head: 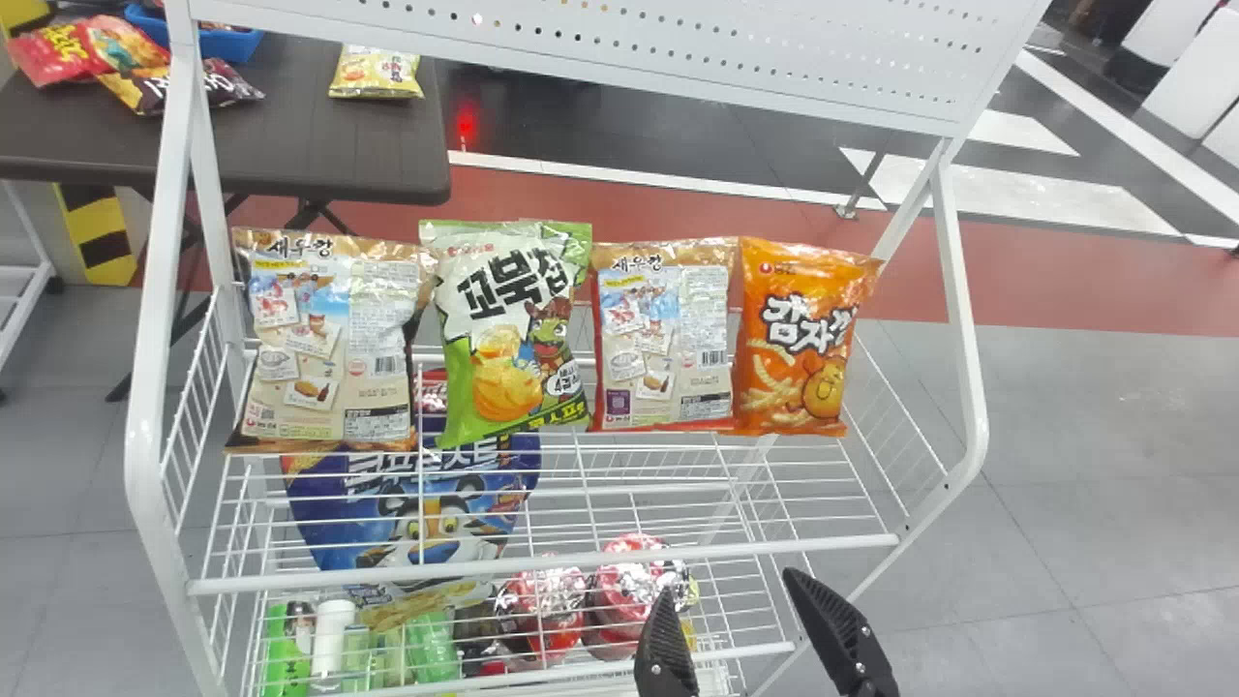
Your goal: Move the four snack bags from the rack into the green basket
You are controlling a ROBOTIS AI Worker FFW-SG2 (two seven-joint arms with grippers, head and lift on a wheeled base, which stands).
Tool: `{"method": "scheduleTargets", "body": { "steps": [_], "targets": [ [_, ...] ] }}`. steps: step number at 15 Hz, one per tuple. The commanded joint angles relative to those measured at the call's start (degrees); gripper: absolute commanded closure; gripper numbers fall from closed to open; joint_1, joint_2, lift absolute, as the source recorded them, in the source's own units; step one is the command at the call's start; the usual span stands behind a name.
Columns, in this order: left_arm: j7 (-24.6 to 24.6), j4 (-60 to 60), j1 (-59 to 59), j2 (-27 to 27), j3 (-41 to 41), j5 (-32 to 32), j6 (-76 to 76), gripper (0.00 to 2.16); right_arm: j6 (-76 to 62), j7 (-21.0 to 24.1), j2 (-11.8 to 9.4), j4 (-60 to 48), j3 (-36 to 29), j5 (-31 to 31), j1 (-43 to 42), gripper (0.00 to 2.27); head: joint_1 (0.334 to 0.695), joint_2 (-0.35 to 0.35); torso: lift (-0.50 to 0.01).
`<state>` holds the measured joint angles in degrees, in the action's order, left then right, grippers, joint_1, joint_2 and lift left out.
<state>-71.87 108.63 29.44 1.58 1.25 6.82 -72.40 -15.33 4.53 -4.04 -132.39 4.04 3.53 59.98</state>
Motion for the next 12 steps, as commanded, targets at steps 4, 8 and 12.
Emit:
{"method": "scheduleTargets", "body": {
  "steps": [4,8,12],
  "targets": [
    [-0.20,0.18,0.18,0.00,-0.19,0.21,0.37,2.13,0.00,0.04,0.00,0.03,0.00,-0.01,-0.22,0.15,0.695,-0.350,0.000],
    [-0.20,0.35,0.27,0.00,-0.28,0.21,0.55,2.13,0.00,0.04,-0.09,-0.06,0.00,-0.01,-0.31,0.15,0.695,-0.350,0.000],
    [-0.20,0.35,0.35,0.00,-0.28,0.30,0.72,2.13,0.18,-0.04,-0.18,0.12,0.00,-0.01,-0.92,0.15,0.695,-0.350,0.000]
  ]
}}
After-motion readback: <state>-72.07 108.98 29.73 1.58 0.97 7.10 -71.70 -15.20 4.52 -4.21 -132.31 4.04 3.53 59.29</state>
